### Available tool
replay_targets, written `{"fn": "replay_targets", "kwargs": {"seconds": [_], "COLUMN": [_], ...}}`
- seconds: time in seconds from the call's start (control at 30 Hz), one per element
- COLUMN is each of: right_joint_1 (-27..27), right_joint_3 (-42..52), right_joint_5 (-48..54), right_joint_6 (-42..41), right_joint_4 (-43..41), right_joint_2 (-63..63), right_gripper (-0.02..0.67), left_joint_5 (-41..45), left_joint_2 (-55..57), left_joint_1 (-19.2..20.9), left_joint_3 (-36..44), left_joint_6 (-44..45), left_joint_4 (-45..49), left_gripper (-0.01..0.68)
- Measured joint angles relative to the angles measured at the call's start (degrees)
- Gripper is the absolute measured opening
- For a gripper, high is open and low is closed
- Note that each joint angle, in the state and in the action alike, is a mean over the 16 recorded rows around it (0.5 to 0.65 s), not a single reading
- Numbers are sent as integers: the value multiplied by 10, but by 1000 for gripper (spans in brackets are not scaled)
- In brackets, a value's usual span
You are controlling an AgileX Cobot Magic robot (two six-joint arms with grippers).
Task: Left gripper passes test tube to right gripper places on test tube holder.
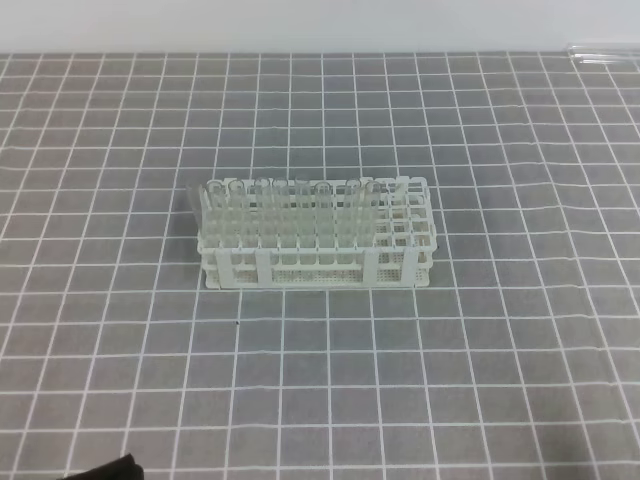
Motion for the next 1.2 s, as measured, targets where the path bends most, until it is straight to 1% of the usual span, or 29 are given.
{"fn": "replay_targets", "kwargs": {"seconds": [0.07, 0.13, 0.23, 0.37, 0.6, 0.7, 0.73, 0.83, 0.93, 1.2], "right_joint_1": [0, 0, 0, 0, 0, 0, 0, 0, 0, 0], "right_joint_3": [0, 0, 0, 0, 0, 0, 0, 0, 0, 0], "right_joint_5": [0, 0, 0, -1, -1, -1, -1, -1, -1, -1], "right_joint_6": [0, 0, 0, -1, -1, -1, -1, -1, -1, -1], "right_joint_4": [0, 1, 1, 1, 2, 2, 2, 2, 3, 3], "right_joint_2": [0, 0, 0, 1, 1, 1, 1, 1, 1, 1], "right_gripper": [-13, -13, -13, -13, -13, -13, -13, -13, -13, -13], "left_joint_5": [-7, -13, -19, -6, 57, 92, 103, 127, 145, 163], "left_joint_2": [-1, -3, -11, -39, -93, -111, -115, -120, -119, -117], "left_joint_1": [5, 20, 60, 140, 315, 373, 387, 415, 431, 439], "left_joint_3": [-1, -1, 0, 1, 3, 2, 2, 1, 0, -1], "left_joint_6": [88, 161, 212, 220, 195, 183, 179, 170, 163, 161], "left_joint_4": [-70, -119, -159, -167, -170, -164, -161, -152, -142, -123], "left_gripper": [0, 0, 0, 0, 0, 0, 0, 0, 0, 0]}}
